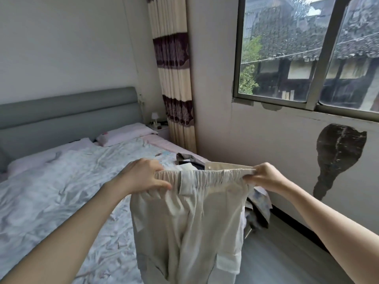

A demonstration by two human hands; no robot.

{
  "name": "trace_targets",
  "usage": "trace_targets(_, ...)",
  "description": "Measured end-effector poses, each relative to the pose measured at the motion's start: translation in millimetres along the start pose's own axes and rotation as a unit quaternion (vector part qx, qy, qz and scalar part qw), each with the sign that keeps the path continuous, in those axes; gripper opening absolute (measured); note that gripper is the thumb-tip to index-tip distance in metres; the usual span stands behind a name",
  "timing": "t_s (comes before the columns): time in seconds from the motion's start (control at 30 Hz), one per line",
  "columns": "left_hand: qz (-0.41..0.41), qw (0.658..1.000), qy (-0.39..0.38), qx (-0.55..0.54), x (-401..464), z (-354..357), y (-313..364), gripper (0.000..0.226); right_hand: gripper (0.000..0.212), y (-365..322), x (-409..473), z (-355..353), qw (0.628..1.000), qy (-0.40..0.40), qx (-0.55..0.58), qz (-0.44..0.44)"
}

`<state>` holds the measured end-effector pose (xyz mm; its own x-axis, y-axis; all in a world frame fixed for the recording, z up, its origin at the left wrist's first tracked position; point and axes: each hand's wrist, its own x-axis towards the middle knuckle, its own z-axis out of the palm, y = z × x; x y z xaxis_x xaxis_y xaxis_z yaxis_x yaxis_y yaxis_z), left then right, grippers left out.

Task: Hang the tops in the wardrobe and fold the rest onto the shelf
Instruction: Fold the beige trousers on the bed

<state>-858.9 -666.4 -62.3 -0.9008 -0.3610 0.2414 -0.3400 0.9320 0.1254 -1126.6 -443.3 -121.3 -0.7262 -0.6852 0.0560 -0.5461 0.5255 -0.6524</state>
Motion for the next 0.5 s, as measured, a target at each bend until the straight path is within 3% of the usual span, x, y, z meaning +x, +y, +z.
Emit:
trace_targets(0.13, -0.055, 0.990, -0.088, 0.101, -6, 2, -21, 0.033, 0.017, -18, 6, -6, 0.981, 0.085, 0.171, -0.031)
trace_targets(0.27, -0.117, 0.980, -0.124, 0.103, -12, 14, -37, 0.034, 0.002, -27, 1, -10, 0.969, 0.056, 0.237, -0.038)
trace_targets(0.33, -0.155, 0.977, -0.139, 0.054, -16, 20, -45, 0.034, 0.010, -26, -2, -10, 0.958, 0.033, 0.282, -0.035)
trace_targets(0.4, -0.187, 0.965, -0.167, -0.083, -18, 28, -53, 0.026, 0.013, -22, -5, -8, 0.964, 0.029, 0.262, -0.045)
trace_targets(0.5, -0.216, 0.937, -0.213, -0.174, -23, 37, -54, 0.051, 0.026, -21, -8, -6, 0.986, 0.000, 0.146, -0.076)
